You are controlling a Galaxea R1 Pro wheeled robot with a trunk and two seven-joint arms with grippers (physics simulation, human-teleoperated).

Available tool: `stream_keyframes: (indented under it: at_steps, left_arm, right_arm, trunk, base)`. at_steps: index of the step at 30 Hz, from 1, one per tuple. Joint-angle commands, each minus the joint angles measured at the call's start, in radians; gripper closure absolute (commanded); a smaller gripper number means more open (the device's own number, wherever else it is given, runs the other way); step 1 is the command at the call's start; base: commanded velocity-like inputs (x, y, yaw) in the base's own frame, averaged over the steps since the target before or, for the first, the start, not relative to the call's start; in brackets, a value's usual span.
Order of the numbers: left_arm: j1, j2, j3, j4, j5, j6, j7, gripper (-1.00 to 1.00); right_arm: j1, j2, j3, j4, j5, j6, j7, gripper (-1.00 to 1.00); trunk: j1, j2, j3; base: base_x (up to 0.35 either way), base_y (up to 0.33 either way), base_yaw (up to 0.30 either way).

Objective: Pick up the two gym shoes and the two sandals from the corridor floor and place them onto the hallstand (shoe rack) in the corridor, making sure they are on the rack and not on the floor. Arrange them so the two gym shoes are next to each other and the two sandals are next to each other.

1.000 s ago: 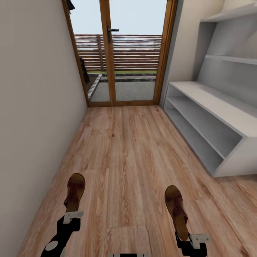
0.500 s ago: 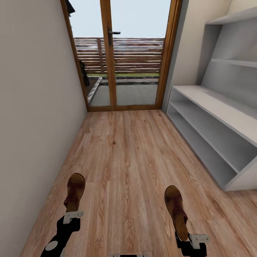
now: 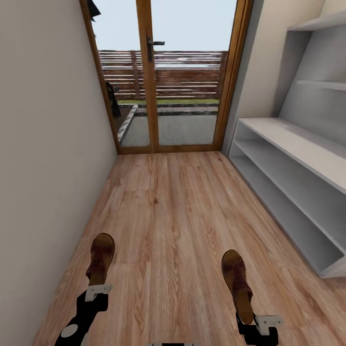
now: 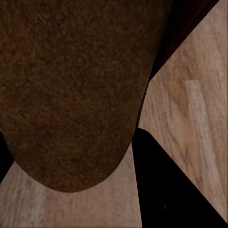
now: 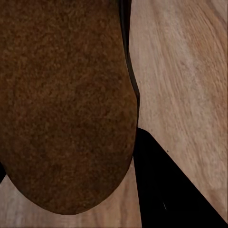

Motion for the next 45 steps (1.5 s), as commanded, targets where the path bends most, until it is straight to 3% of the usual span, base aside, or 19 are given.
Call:
stream_keyframes:
  at_steps: [1, 45]
  left_arm:
    - [-0.001, -0.002, 0.004, 0.001, -0.014, -0.004, -0.007, 1.0]
    - [-0.001, -0.002, 0.003, 0.001, -0.013, -0.007, -0.007, 1.0]
  right_arm:
    - [0.0, -0.001, -0.001, 0.0, -0.004, -0.002, 0.001, 1.0]
    - [0.0, -0.001, -0.003, -0.001, -0.006, -0.002, 0.0, 1.0]
  trunk:
    - [0.0, 0.0, -0.001]
    - [0.0, 0.0, -0.001]
  base:
    - [0.338, 0.097, 0.0]
    - [0.338, 0.097, 0.0]
